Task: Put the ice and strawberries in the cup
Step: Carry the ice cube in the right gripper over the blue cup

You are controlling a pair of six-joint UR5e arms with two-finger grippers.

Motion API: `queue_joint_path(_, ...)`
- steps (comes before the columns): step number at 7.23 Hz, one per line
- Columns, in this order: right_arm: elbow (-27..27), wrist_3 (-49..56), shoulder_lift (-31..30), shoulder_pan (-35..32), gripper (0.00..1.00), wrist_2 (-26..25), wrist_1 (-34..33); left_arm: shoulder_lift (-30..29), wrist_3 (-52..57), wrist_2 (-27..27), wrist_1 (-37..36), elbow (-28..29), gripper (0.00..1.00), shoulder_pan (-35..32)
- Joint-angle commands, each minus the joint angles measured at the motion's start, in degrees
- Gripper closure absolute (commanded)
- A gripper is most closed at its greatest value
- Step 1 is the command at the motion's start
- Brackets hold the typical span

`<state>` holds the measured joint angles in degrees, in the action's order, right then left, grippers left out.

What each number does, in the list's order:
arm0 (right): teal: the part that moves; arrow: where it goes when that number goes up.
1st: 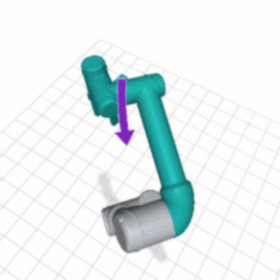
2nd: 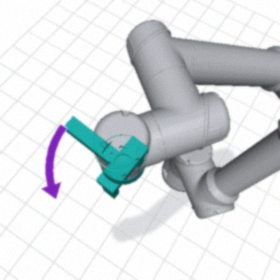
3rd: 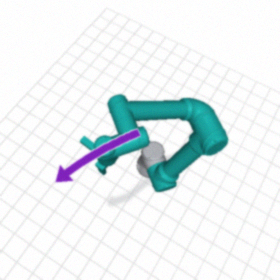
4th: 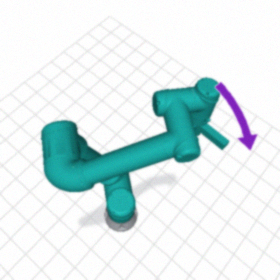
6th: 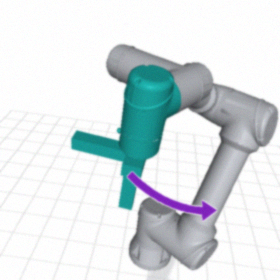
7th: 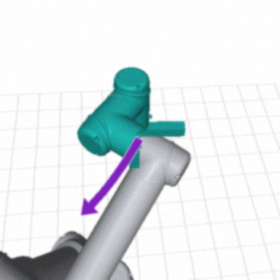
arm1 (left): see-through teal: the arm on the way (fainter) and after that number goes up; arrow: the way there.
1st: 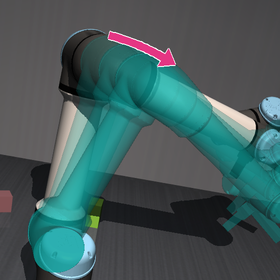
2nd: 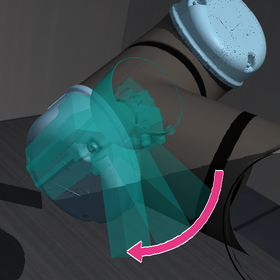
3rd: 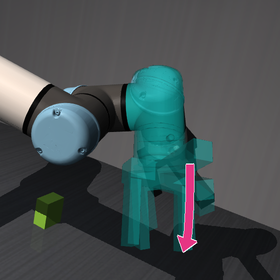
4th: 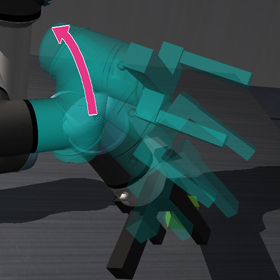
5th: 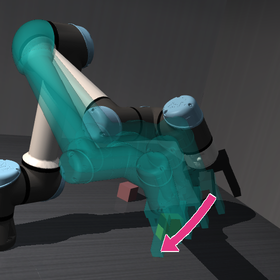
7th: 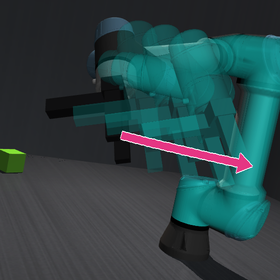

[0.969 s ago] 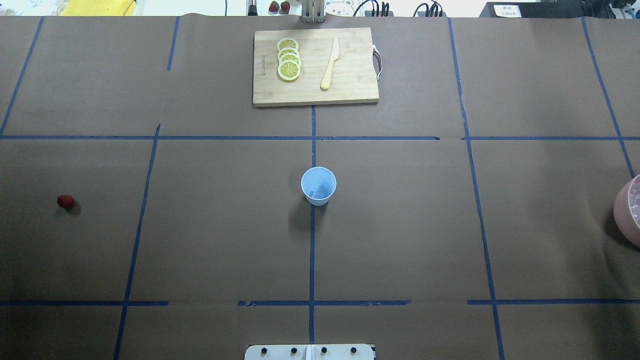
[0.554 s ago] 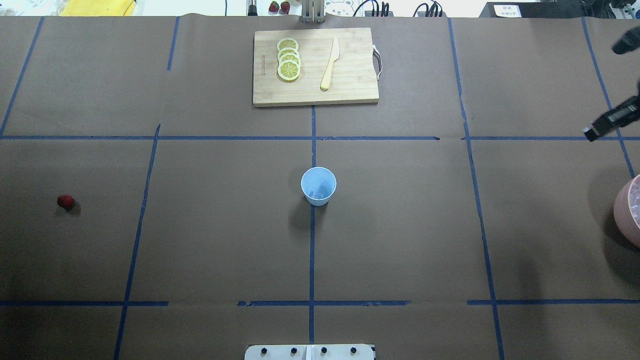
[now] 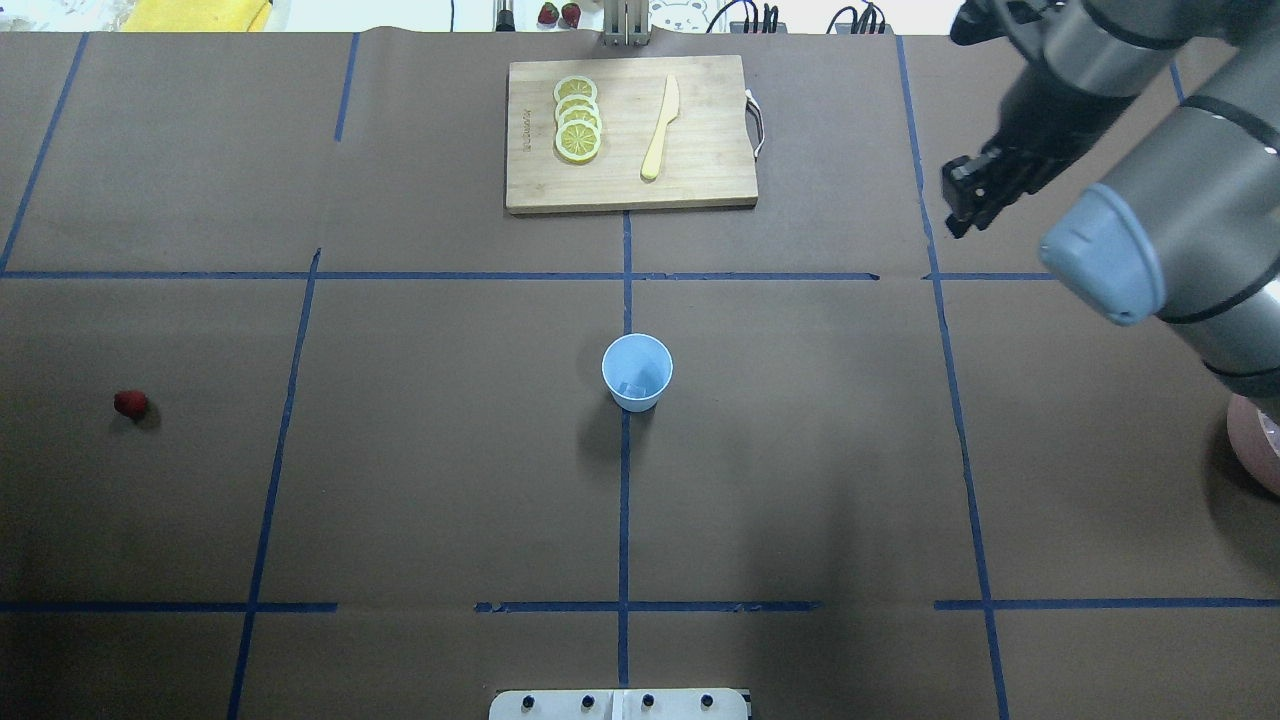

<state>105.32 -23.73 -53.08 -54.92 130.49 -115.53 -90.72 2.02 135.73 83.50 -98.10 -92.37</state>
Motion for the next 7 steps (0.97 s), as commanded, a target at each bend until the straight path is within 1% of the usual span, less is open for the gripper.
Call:
queue_joint_path(1,-5.3,-8.5,7.7,5.9,1.0,-2.6,0.0,-0.2,0.0,0.0,0.0,0.0,0.0,0.0)
queue_joint_path(2,-6.0,-13.6,8.2,9.8,1.0,-6.2,3.8,-0.1,0.0,0.0,0.0,0.0,0.0,0.0)
queue_joint_path(3,-9.3,-20.3,9.1,13.9,1.0,-9.4,10.2,0.0,0.0,0.0,0.0,0.1,0.0,0.0)
queue_joint_path(4,-13.3,-22.7,11.8,16.7,1.0,-12.0,12.2,0.0,0.0,0.0,0.1,0.1,0.0,0.0)
queue_joint_path(5,-13.8,-23.7,12.0,18.8,1.0,-13.9,12.3,0.0,0.0,-0.1,0.1,0.2,0.0,0.0)
queue_joint_path(7,-14.2,-25.8,12.4,20.5,1.0,-14.9,12.6,0.0,0.0,0.0,0.1,0.1,0.0,0.0)
